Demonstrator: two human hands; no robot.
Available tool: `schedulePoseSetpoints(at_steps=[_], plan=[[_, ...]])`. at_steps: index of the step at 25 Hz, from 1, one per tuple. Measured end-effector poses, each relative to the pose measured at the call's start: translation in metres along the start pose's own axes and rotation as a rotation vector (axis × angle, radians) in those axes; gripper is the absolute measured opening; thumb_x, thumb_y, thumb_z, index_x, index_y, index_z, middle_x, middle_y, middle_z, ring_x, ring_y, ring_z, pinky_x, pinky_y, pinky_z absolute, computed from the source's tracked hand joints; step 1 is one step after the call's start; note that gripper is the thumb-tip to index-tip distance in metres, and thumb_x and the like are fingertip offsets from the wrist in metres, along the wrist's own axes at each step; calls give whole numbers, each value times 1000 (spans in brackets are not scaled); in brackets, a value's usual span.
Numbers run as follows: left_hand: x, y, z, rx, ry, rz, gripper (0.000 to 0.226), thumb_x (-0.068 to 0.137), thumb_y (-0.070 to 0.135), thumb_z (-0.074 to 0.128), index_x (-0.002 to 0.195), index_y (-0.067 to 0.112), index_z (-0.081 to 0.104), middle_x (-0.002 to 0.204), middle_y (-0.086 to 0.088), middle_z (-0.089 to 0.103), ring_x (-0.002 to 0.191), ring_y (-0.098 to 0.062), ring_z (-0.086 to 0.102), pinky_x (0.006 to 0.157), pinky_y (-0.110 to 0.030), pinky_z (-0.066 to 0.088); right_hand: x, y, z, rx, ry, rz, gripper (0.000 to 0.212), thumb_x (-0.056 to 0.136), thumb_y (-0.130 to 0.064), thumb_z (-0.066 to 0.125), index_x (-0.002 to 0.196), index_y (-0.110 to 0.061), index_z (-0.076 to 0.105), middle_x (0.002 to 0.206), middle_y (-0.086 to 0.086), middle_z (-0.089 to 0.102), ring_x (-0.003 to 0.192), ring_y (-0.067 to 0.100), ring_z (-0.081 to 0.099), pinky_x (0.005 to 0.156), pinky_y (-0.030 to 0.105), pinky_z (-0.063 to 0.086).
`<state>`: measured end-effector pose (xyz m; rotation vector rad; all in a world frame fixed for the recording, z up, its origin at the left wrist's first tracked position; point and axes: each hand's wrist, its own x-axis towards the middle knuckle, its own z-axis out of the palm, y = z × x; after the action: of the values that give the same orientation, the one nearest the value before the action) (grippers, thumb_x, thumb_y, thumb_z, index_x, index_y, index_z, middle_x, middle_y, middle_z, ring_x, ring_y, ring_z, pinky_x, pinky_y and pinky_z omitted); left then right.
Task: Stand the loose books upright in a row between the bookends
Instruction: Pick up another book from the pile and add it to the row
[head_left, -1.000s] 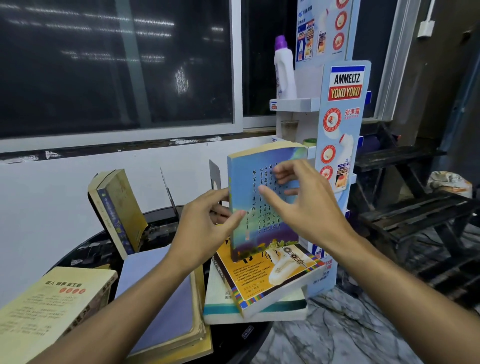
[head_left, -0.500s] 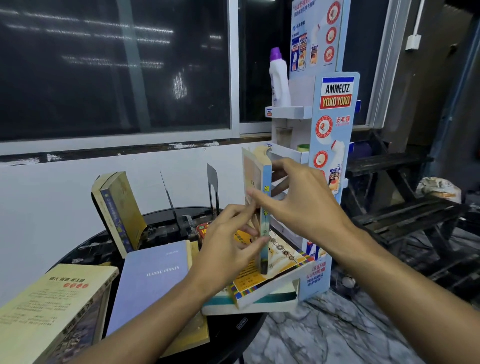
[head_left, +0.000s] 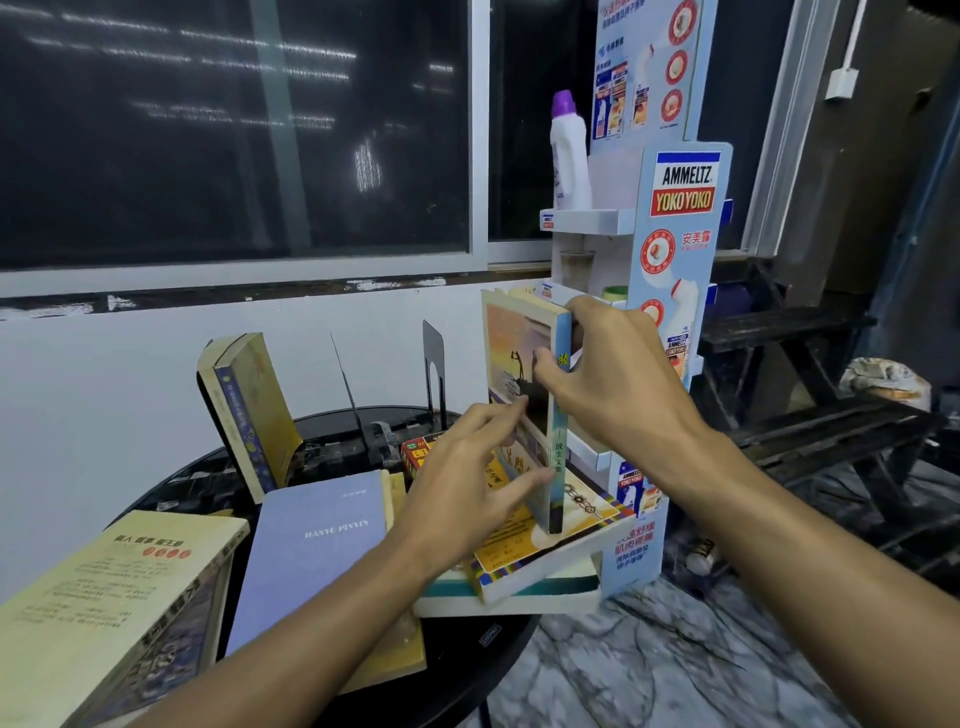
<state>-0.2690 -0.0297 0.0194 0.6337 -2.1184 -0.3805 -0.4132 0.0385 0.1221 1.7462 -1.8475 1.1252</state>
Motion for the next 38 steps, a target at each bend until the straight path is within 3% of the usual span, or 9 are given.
schedulePoseSetpoints(at_steps=[8, 11, 12, 15, 20, 23, 26, 33, 38], plan=[[11, -73, -81, 317, 66, -134, 66, 92, 37, 70, 150, 24, 43, 146, 6, 50, 128, -4, 47, 106, -23, 37, 22, -31, 16, 69, -10, -22, 23, 95, -37, 64, 97, -15, 58, 96, 1, 67, 69, 10, 57, 52, 17, 48], [14, -107, -119, 449, 109, -211, 66, 91, 30, 71, 150, 17, 44, 150, 1, 47, 137, -16, 45, 109, -29, 37, 33, -49, 35, 128, -4, -40, 30, 93, -40, 64, 95, -11, 62, 93, 6, 69, 74, 19, 61, 62, 39, 58], [15, -117, -131, 494, 115, -246, 67, 91, 30, 71, 151, 18, 42, 152, 3, 44, 138, -17, 43, 107, -33, 40, 37, -56, 41, 137, -9, -47, 30, 93, -40, 64, 95, -10, 63, 93, 7, 69, 74, 19, 60, 60, 38, 56], [15, -142, -162, 644, 86, -356, 72, 91, 31, 70, 153, 21, 36, 160, 5, 32, 144, -20, 35, 106, -43, 41, 47, -76, 60, 154, -40, -74, 25, 94, -37, 64, 95, -11, 62, 90, 2, 65, 67, 9, 53, 48, 18, 37], [15, -181, -195, 782, 21, -448, 82, 84, 32, 75, 153, 19, 33, 161, -2, 30, 145, -27, 32, 110, -47, 38, 65, -104, 96, 203, -65, -126, 22, 94, -32, 64, 91, -12, 55, 93, 1, 65, 67, 10, 53, 43, 12, 33], [15, -198, -202, 795, -16, -486, 83, 85, 37, 75, 153, 17, 32, 164, -3, 25, 151, -26, 23, 115, -51, 34, 76, -117, 119, 230, -87, -140, 23, 94, -32, 65, 92, -13, 52, 93, -2, 62, 67, 9, 54, 45, 12, 42], [15, -204, -204, 756, -16, -459, 81, 84, 36, 75, 152, 18, 34, 154, -4, 40, 141, -28, 37, 108, -50, 41, 84, -129, 143, 244, -86, -138, 23, 93, -33, 67, 92, -15, 52, 96, 1, 66, 79, 18, 62, 59, 36, 57], [7, -210, -201, 659, 33, -445, 80, 90, 28, 71, 156, 20, 27, 162, 2, 29, 149, -20, 26, 109, -44, 41, 101, -153, 200, 245, -110, -151, 21, 96, -26, 62, 93, -8, 51, 84, 4, 52, 64, 17, 45, 44, 19, 24], [4, -216, -201, 670, 67, -429, 79, 89, 25, 70, 156, 21, 28, 162, 6, 27, 146, -17, 32, 105, -40, 44, 106, -163, 243, 247, -78, -132, 38, 101, -24, 53, 127, 4, 55, 73, -2, 42, 58, 13, 39, 43, 18, 19]])
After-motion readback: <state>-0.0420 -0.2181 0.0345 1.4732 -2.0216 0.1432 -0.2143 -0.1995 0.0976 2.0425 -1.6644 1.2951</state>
